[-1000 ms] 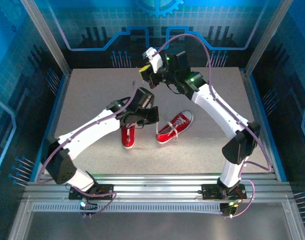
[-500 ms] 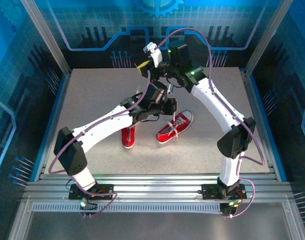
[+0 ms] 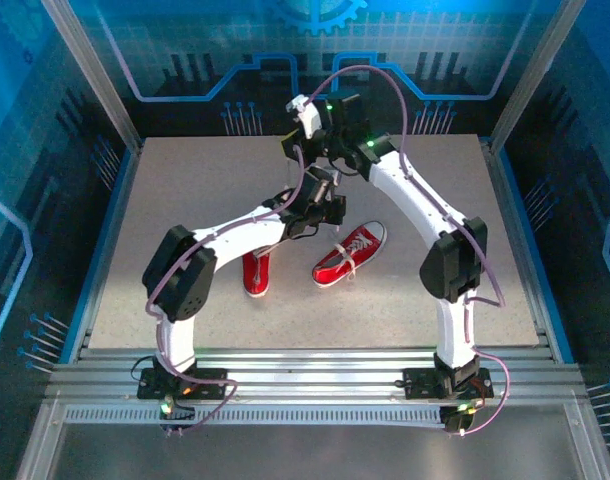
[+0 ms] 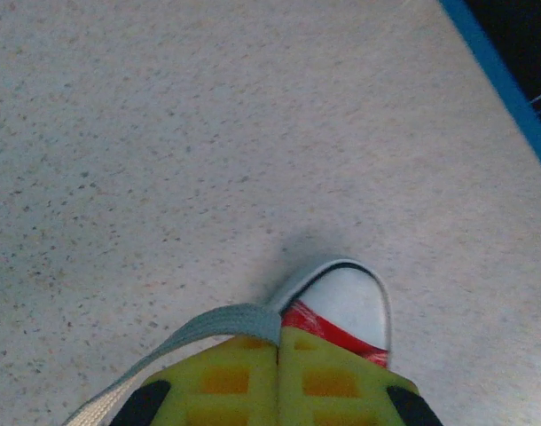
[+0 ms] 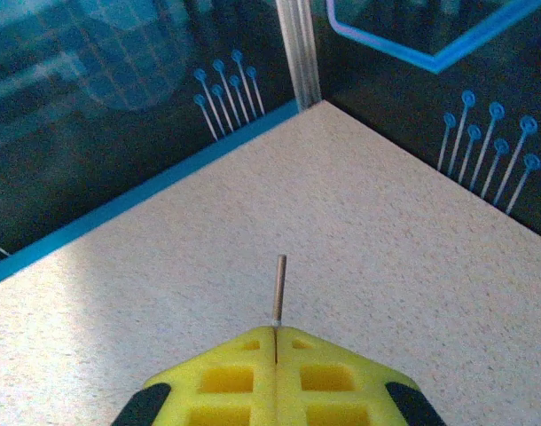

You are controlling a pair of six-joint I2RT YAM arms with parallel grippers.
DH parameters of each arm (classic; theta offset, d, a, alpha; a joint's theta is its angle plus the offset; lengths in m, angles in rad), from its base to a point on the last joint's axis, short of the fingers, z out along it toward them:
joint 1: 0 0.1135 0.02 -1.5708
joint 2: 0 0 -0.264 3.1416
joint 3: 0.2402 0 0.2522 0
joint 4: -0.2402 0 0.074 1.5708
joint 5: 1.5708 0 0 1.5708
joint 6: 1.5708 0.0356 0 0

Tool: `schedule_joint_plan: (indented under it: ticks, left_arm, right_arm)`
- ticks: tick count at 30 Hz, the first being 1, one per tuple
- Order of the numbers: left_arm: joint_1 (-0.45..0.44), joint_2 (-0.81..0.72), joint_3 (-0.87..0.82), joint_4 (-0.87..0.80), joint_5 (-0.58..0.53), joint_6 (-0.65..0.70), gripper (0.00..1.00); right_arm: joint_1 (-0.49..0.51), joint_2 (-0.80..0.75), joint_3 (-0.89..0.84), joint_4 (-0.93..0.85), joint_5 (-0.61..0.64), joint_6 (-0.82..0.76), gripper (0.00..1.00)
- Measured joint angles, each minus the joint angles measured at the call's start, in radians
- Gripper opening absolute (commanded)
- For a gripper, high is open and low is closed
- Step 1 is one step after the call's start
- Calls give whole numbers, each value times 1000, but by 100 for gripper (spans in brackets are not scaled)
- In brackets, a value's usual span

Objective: Tie the shoes

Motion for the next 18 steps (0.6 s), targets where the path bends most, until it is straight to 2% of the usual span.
schedule_joint_plan:
  ticks: [3,5,7,11,18]
  left_arm:
    - [15,27,6,-10,1,20,35]
    - [22,26,6,-24,1,42,47]
    - [28,6,-10,-26,8,63,53]
    - [51,-114,-124,-39,35,93,60]
    - [184,-459,-364,-63,75,117,73]
  right_arm:
    - [0,29,8,-3,31,-9,0]
    - [2,43,35,-19,49,-14,0]
    - [5,53,72,-43,61,-23,0]
    - [29,68,133,-70,50,-37,0]
    - [64,89,145,-106,25,-34,0]
